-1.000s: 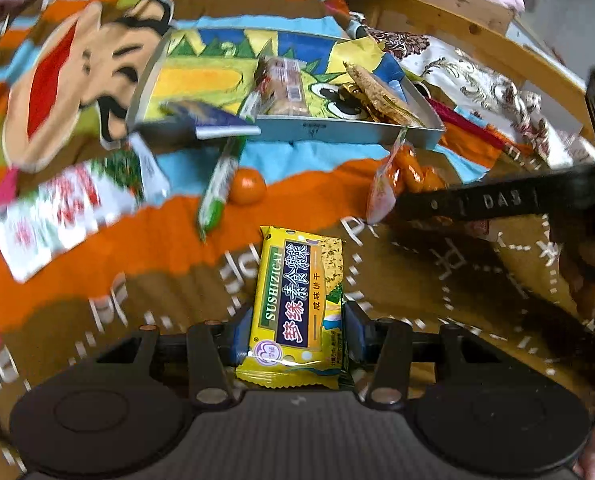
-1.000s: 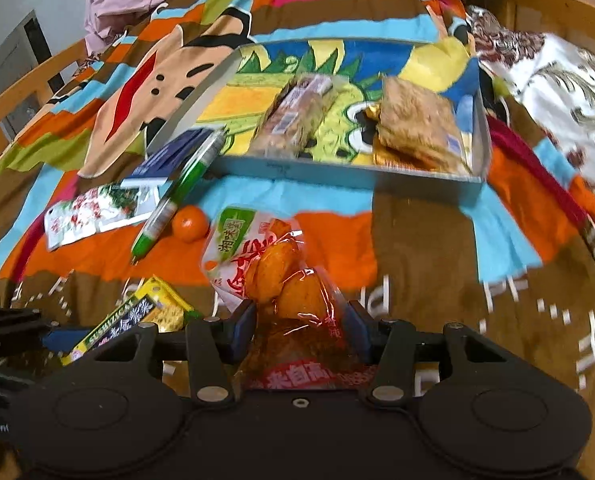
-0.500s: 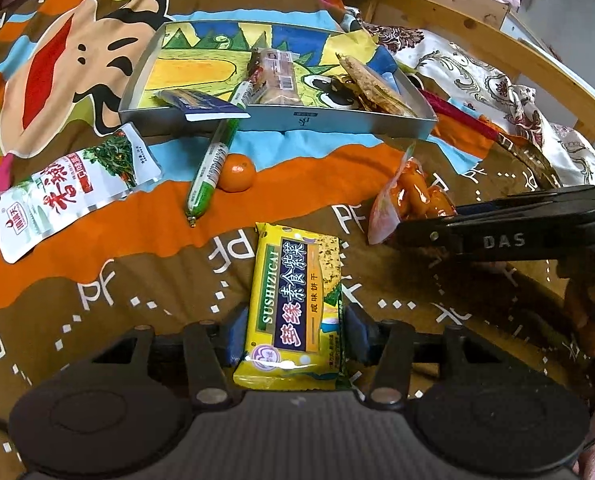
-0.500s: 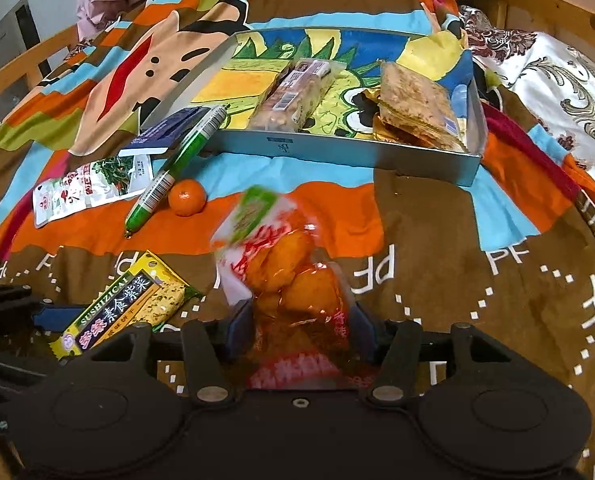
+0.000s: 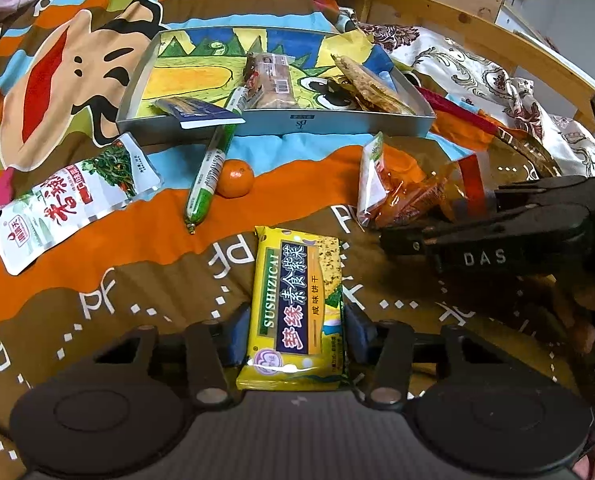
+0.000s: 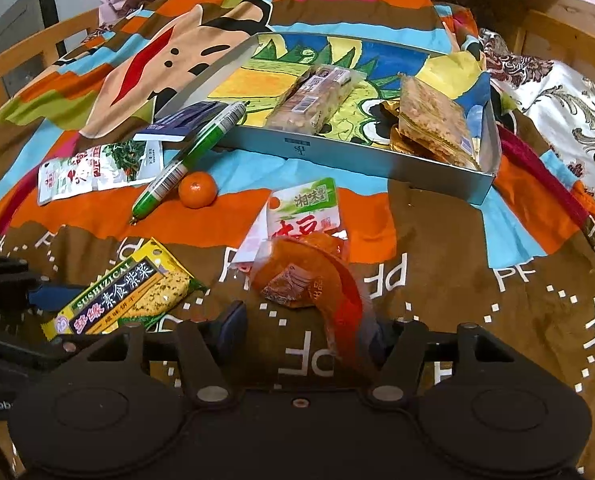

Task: Organize snacks
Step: 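Close the right tool on the orange snack bag while the left tool closes on the yellow pack, then carry the yellow pack with the left tool while the right tool carries the orange bag to the tray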

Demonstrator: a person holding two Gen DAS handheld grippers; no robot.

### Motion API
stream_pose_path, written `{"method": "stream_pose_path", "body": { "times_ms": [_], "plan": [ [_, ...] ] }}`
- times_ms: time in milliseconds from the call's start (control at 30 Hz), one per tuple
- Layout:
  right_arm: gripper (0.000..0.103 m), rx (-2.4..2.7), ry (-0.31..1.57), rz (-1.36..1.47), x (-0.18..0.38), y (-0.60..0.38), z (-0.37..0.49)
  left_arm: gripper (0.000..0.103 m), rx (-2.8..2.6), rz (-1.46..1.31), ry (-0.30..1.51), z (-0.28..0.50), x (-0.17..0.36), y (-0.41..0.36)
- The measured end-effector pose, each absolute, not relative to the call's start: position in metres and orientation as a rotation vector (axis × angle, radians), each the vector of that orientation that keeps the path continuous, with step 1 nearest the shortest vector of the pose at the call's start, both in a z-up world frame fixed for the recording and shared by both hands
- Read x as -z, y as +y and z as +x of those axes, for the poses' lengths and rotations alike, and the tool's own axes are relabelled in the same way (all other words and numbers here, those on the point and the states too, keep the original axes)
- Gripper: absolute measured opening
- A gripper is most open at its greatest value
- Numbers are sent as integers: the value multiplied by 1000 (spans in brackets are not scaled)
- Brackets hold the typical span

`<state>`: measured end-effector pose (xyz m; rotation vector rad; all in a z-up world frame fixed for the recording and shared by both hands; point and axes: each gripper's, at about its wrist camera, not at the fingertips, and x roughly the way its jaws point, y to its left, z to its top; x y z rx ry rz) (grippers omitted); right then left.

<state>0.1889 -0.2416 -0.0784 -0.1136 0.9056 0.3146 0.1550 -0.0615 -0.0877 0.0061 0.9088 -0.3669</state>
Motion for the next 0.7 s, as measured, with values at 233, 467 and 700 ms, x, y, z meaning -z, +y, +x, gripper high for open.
{"method": "stream_pose_path", "body": {
  "times_ms": [233, 467, 700],
  "plan": [
    [64, -323, 899, -124, 80, -241, 191, 55, 367, 11, 907, 156, 89, -63],
    [34, -284, 892, -194, 78, -238, 189, 51, 359, 73, 894, 154, 91, -69],
    [17, -261, 869, -212, 73, -242, 178, 51, 351, 80, 830, 140, 80, -71]
  ]
}}
